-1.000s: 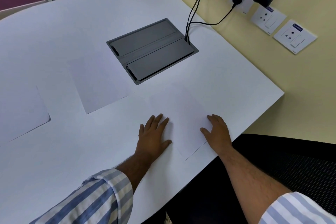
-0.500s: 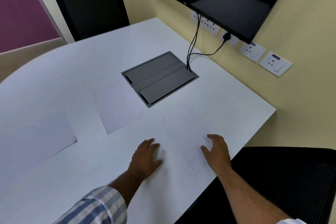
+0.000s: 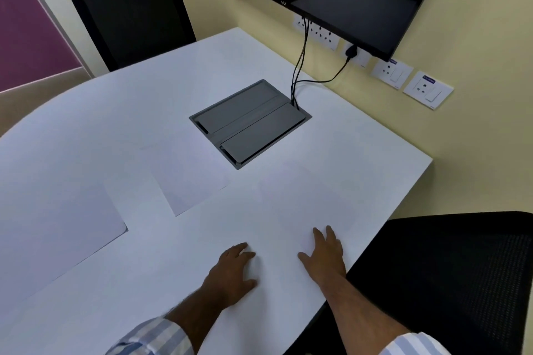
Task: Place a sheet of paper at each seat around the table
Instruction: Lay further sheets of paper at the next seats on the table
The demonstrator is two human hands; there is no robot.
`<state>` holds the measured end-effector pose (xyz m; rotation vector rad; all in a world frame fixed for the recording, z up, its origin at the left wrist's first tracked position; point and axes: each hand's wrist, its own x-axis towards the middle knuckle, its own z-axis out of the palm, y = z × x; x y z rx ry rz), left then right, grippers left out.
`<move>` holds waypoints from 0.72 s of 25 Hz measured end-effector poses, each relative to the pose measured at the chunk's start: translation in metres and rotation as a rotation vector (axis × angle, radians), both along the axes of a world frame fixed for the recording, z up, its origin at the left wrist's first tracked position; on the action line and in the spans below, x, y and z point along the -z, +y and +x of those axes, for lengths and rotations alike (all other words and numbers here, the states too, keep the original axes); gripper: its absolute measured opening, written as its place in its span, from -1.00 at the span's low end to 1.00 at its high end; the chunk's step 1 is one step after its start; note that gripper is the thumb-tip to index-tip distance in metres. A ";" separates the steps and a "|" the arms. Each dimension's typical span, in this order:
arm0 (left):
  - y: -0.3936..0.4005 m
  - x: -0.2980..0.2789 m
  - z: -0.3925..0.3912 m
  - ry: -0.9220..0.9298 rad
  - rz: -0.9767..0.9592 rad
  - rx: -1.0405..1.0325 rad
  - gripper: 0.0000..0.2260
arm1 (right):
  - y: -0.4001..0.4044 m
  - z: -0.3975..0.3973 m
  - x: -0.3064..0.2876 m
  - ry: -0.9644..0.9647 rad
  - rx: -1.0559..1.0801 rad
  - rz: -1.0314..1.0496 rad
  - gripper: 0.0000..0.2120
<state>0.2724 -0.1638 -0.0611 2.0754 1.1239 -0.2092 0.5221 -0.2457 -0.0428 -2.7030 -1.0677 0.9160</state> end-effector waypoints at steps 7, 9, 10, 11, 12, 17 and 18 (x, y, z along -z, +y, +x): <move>0.000 -0.003 0.003 -0.071 0.029 0.043 -0.34 | 0.007 -0.017 0.004 -0.122 0.043 -0.031 -0.37; 0.001 -0.004 0.002 -0.088 0.030 0.037 -0.35 | 0.009 -0.019 0.003 -0.144 0.051 -0.028 -0.40; 0.002 -0.004 0.001 -0.095 0.030 0.034 -0.36 | 0.010 -0.019 0.003 -0.154 0.054 -0.025 -0.40; 0.002 -0.004 -0.001 -0.097 0.029 0.034 -0.36 | 0.011 -0.020 0.004 -0.162 0.059 -0.021 -0.41; 0.003 -0.003 -0.002 -0.097 0.028 0.036 -0.36 | 0.012 -0.021 0.004 -0.166 0.064 -0.019 -0.41; 0.004 -0.002 -0.009 -0.081 0.030 0.045 -0.36 | 0.011 -0.020 0.009 -0.174 0.081 -0.006 -0.40; 0.004 -0.002 -0.010 -0.083 0.030 0.047 -0.36 | 0.011 -0.020 0.009 -0.171 0.084 0.001 -0.41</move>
